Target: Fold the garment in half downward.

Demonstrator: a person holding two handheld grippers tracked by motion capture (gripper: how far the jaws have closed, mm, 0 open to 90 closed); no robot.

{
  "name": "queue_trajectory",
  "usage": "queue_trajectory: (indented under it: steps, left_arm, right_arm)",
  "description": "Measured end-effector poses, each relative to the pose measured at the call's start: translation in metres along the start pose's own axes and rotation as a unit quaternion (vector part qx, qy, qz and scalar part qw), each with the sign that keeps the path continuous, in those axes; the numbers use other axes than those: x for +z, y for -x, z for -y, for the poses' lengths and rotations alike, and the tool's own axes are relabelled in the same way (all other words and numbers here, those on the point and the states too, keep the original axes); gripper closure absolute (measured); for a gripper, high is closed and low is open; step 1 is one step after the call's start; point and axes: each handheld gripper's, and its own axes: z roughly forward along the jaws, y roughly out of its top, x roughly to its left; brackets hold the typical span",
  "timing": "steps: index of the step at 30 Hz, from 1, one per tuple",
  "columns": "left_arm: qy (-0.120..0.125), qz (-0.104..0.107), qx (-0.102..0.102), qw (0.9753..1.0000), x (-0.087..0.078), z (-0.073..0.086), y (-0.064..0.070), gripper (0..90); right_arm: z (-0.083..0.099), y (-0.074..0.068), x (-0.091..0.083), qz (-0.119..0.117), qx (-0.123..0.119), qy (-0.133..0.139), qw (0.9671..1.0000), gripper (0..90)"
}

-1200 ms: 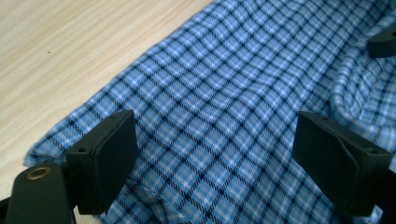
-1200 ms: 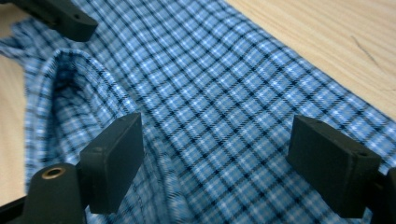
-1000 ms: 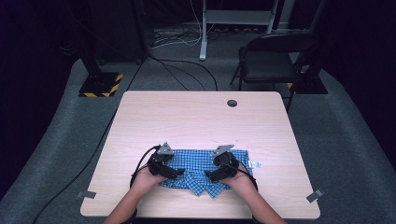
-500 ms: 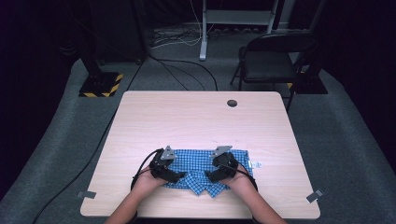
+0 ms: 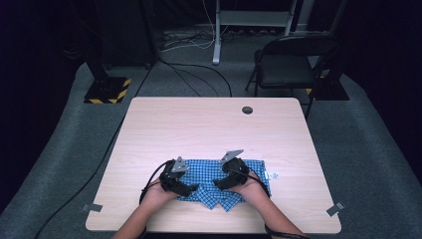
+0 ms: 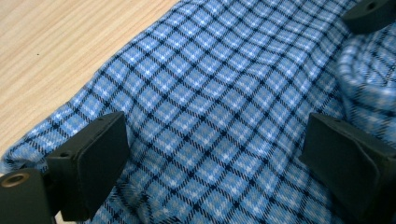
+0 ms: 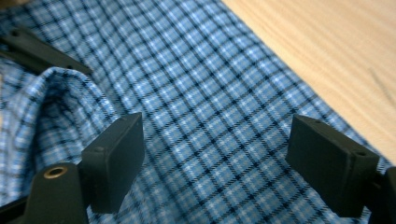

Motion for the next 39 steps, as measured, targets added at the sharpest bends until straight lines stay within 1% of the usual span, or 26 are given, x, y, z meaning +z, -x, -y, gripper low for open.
queue_trajectory:
  steps: [2, 4, 9, 12, 14, 16, 17, 20, 22, 25, 29, 31, 33, 37, 39]
  left_arm:
    - [0.0, 0.0, 0.0, 1.0, 0.0, 0.0, 0.0, 6.2]
    - [0.002, 0.0, -0.002, 1.0, 0.001, 0.0, 0.0, 5.9]
    - [0.002, -0.002, -0.002, 1.0, 0.001, 0.0, 0.001, 4.9]
    - [0.004, -0.001, -0.003, 1.0, 0.001, 0.0, 0.001, 4.9]
    - [0.004, -0.002, -0.004, 1.0, 0.001, 0.0, 0.001, 4.8]
    - [0.005, -0.002, -0.005, 1.0, 0.002, 0.0, 0.002, 4.4]
    - [0.005, -0.002, -0.005, 1.0, 0.002, 0.0, 0.002, 4.2]
    - [0.003, -0.002, -0.005, 1.0, 0.002, 0.0, 0.002, 3.7]
    - [0.002, -0.003, -0.004, 1.0, 0.002, 0.0, 0.002, 3.7]
    - [0.003, -0.003, -0.004, 1.0, 0.002, 0.0, 0.002, 3.6]
    - [0.006, -0.002, -0.003, 1.0, 0.002, 0.001, 0.002, 2.9]
    - [0.007, -0.001, -0.002, 1.0, 0.002, 0.001, 0.002, 2.9]
    - [0.008, -0.001, -0.002, 1.0, 0.002, 0.001, 0.002, 2.9]
    - [0.008, 0.0, -0.002, 1.0, 0.002, 0.001, 0.002, 2.9]
    - [0.008, 0.0, -0.002, 1.0, 0.002, 0.001, 0.002, 2.9]
  right_arm:
    - [0.001, 0.004, 0.005, -0.008, 0.006, -0.009, 0.9999, 17.6]
    - [0.003, 0.006, 0.007, -0.013, 0.01, -0.008, 0.9998, 17.4]
    - [0.001, 0.009, 0.008, -0.019, -0.002, -0.011, 0.9997, 16.9]
    - [-0.001, 0.013, 0.008, -0.026, -0.001, -0.017, 0.9995, 17.4]
    - [-0.002, 0.016, 0.007, -0.027, 0.004, -0.018, 0.9995, 18.2]
    - [-0.004, 0.019, 0.002, -0.019, 0.006, -0.014, 0.9997, 18.1]
    - [-0.005, 0.02, -0.001, -0.021, 0.011, -0.007, 0.9997, 18.0]
    - [-0.01, 0.023, -0.008, -0.038, 0.029, 0.016, 0.9987, 17.9]
    - [-0.013, 0.022, -0.008, -0.05, 0.031, 0.025, 0.998, 17.9]
    - [-0.019, 0.017, -0.002, -0.062, 0.027, 0.028, 0.9973, 18.1]
    - [-0.025, 0.012, 0.011, -0.075, 0.031, 0.023, 0.9964, 18.3]
    - [-0.026, 0.012, 0.018, -0.072, 0.031, 0.011, 0.9969, 19.3]
    - [-0.026, 0.013, 0.022, -0.071, 0.037, 0.003, 0.9968, 19.8]
    - [-0.026, 0.017, 0.023, -0.073, 0.051, 0.005, 0.996, 22.3]
    - [-0.025, 0.019, 0.023, -0.068, 0.052, 0.007, 0.9963, 22.8]
